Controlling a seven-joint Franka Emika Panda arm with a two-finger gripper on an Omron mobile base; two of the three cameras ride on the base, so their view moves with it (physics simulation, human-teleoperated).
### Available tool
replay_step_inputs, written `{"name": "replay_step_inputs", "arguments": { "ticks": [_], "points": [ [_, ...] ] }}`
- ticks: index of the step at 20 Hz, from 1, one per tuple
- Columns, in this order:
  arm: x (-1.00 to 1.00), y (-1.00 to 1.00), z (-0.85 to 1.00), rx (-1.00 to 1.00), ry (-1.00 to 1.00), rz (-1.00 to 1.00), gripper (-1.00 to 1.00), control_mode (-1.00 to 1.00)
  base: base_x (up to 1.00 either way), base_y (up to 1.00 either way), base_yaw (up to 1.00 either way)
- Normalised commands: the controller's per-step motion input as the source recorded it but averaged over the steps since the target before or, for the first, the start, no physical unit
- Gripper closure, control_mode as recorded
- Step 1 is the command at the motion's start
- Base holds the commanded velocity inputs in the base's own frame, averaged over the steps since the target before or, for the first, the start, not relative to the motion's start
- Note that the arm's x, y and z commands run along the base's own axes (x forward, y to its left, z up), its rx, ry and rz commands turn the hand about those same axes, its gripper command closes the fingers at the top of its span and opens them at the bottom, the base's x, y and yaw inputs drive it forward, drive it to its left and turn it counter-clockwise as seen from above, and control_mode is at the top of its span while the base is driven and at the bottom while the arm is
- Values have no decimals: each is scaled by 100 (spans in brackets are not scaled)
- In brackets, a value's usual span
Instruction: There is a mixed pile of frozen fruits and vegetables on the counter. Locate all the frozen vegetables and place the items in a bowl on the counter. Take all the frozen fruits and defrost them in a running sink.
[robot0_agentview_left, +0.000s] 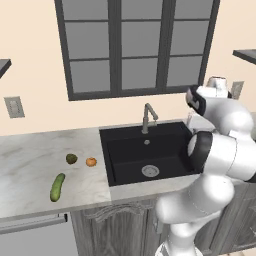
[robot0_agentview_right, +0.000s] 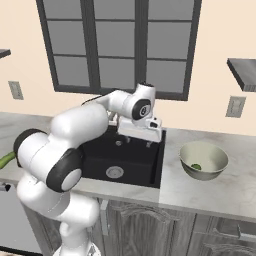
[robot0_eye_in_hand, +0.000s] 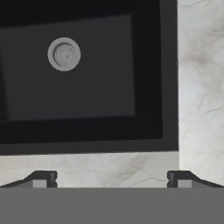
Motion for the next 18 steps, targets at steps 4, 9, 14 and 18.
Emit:
{"name": "replay_step_inputs", "arguments": {
  "ticks": [4, 9, 14, 18],
  "points": [
    [0, 61, -14, 0, 2, 0, -100, -100, 0, 0, 0],
    [0, 60, -9, -2, 3, 0, -100, -100, 0, 0, 0],
    [-10, 49, -3, -4, 1, -3, -100, -100, 0, 0, 0],
    [-17, 48, -2, -4, 0, -3, -100, -100, 0, 0, 0]
  ]
}}
